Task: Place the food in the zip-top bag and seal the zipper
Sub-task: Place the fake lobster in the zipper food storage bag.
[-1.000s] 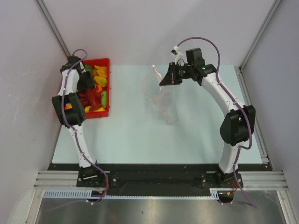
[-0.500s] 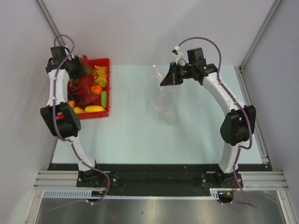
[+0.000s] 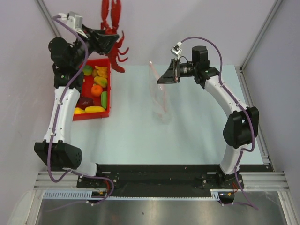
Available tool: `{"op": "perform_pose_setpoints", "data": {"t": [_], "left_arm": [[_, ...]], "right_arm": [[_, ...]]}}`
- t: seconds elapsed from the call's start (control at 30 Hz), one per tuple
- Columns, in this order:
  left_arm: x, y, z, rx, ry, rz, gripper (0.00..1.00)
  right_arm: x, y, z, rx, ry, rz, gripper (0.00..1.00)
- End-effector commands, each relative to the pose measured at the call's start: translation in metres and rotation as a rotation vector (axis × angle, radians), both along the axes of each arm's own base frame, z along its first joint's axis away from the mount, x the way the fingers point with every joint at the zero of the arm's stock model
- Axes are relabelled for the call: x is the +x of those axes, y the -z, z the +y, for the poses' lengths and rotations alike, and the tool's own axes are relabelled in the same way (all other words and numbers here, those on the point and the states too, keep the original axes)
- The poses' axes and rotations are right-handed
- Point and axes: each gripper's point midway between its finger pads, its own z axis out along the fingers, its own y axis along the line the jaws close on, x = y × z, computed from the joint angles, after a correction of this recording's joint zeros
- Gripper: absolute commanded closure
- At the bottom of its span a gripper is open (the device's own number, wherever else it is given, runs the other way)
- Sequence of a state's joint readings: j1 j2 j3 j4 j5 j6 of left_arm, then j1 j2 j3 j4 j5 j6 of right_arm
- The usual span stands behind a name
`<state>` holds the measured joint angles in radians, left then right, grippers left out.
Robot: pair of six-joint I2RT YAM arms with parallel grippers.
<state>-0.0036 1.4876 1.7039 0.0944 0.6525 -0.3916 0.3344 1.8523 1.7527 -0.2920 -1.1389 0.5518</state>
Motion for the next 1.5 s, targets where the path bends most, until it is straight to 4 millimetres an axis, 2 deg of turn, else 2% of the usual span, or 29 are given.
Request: {"op": "perform_pose_setpoints", "data": {"t": [0.0, 0.03, 0.1, 0.13, 0.17, 0.3, 0.47, 0.6, 0.77, 0.83, 0.87, 0.9, 1.03, 1.17, 1.47], "left_arm": [[-0.079, -0.065, -0.072, 0.026, 0.361, -0.324, 1.0], [-0.091, -0.075, -0.079, 0.032, 0.394, -0.386, 1.0], [-0.108, -0.076, -0.101, 0.047, 0.485, -0.417, 1.0], [-0.114, -0.076, -0.108, 0.051, 0.513, -0.435, 1.0], [-0.121, -0.076, -0.114, 0.058, 0.54, -0.465, 1.0], [-0.152, -0.066, -0.144, 0.098, 0.658, -0.538, 1.0], [-0.171, -0.047, -0.169, 0.119, 0.742, -0.559, 1.0], [-0.179, -0.03, -0.186, 0.121, 0.795, -0.545, 1.0], [-0.186, -0.007, -0.193, 0.144, 0.852, -0.516, 1.0], [-0.183, 0.016, -0.194, 0.178, 0.863, -0.481, 1.0], [-0.187, 0.018, -0.191, 0.211, 0.847, -0.519, 1.0], [-0.184, 0.032, -0.192, 0.226, 0.845, -0.492, 1.0], [-0.189, 0.056, -0.184, 0.289, 0.815, -0.489, 1.0], [-0.181, 0.075, -0.175, 0.313, 0.774, -0.481, 1.0], [-0.166, 0.102, -0.172, 0.296, 0.703, -0.426, 0.99]], "right_arm": [[-0.033, -0.059, 0.005, 0.15, -0.126, -0.068, 1.0], [-0.035, -0.061, 0.005, 0.158, -0.125, -0.041, 1.0], [-0.032, -0.057, 0.008, 0.146, -0.105, -0.03, 1.0], [-0.03, -0.051, 0.008, 0.135, -0.101, -0.061, 1.0], [-0.027, -0.041, 0.008, 0.102, -0.07, -0.017, 1.0], [-0.028, -0.024, 0.013, 0.043, -0.048, -0.028, 1.0], [-0.028, -0.014, 0.018, 0.002, -0.03, -0.024, 1.0], [-0.03, -0.019, 0.025, -0.01, -0.029, -0.04, 1.0], [-0.037, -0.03, 0.031, -0.002, -0.043, -0.043, 1.0], [-0.038, -0.031, 0.032, 0.0, -0.044, -0.034, 1.0], [-0.038, -0.035, 0.032, 0.003, -0.042, -0.044, 1.0], [-0.039, -0.034, 0.031, 0.0, -0.04, -0.039, 1.0], [-0.043, -0.039, 0.029, 0.001, -0.046, -0.037, 1.0], [-0.05, -0.039, 0.027, 0.006, -0.085, -0.02, 1.0], [-0.057, -0.039, 0.025, 0.022, -0.138, -0.006, 1.0]]}}
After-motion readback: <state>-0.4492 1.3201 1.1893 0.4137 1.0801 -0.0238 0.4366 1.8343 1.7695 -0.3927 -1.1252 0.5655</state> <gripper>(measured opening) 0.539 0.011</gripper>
